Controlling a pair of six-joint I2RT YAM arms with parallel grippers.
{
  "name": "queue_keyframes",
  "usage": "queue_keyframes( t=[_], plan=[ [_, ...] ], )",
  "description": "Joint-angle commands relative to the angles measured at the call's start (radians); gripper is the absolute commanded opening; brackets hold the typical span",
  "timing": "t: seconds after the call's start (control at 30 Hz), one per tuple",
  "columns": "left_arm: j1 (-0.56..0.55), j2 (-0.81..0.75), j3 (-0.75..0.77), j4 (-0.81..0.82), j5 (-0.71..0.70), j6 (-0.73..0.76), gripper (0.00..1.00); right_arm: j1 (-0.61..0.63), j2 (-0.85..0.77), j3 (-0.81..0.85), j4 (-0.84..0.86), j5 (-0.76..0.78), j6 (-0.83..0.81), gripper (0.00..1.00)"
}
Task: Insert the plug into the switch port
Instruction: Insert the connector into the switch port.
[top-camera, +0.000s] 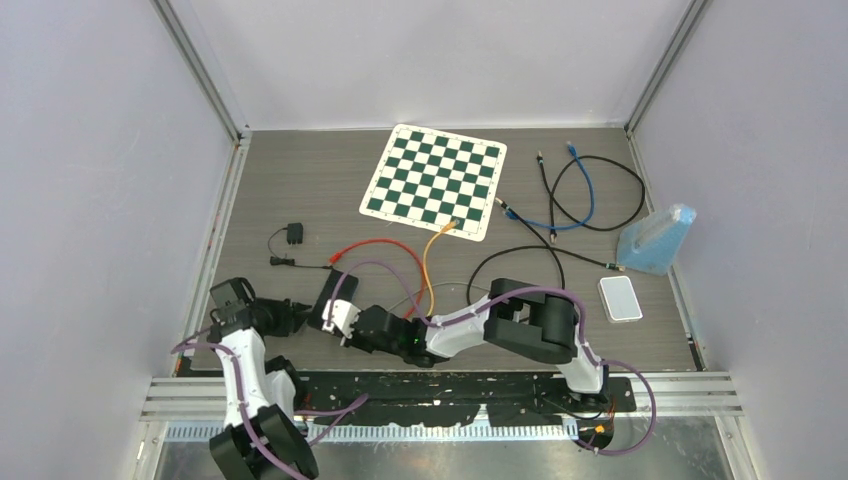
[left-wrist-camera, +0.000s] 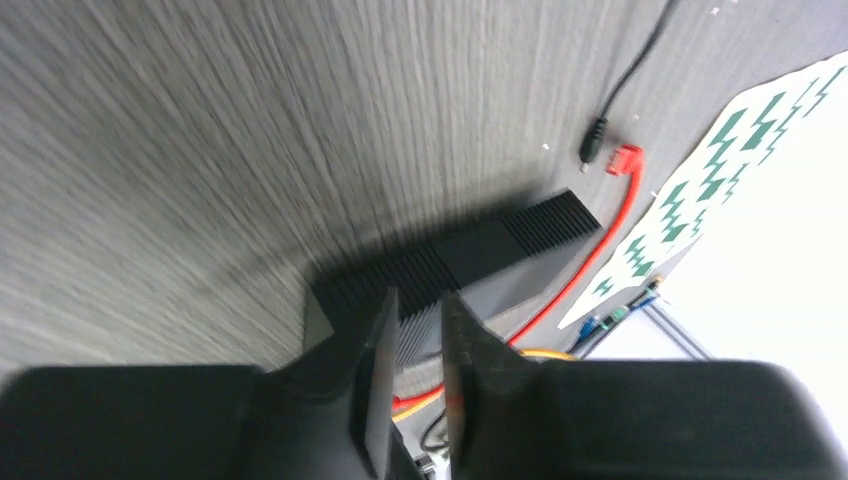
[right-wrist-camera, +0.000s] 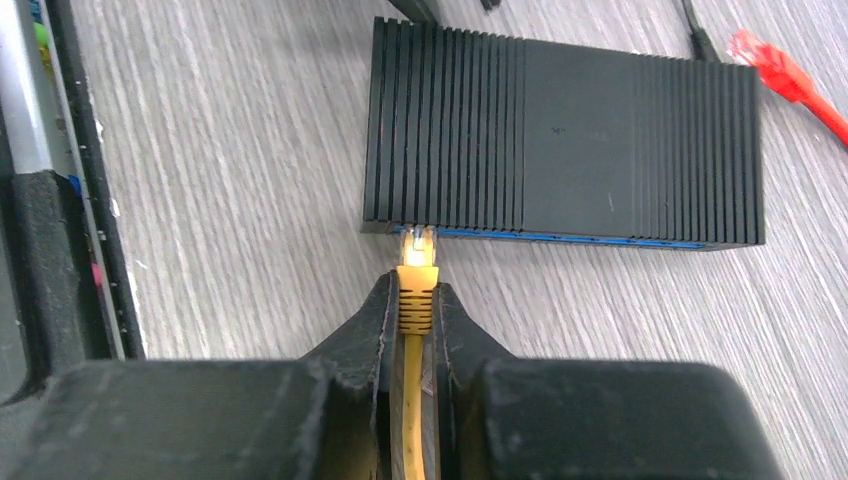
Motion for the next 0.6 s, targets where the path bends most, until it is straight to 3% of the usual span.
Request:
queue_keyframes(
  t=[0.0, 0.13, 0.23, 0.57],
  plan=[
    [-0.025, -0.072, 0.049, -0.181, 0.05, 0.039, 0.38, -0.04, -0.124, -0.06, 0.281, 0.025, 0.027, 0.05],
    [-0.025, -0.093, 0.043, -0.136, 0.068, 0.057, 0.62, -0.055, -0.17, -0.109, 0.307, -0.009, 0.034, 0.05],
    [-0.025, -0.099, 0.068, -0.119, 0.061, 0.114, 0.7, -0.063, -0.182, -0.117, 0.309, -0.025, 0.039, 0.05],
    [-0.034, -0.163, -0.019, 0.187, 0.269, 0.184, 0.79, -0.074, -0.198, -0.106, 0.295, -0.1, 0.087, 0.05]
  ],
)
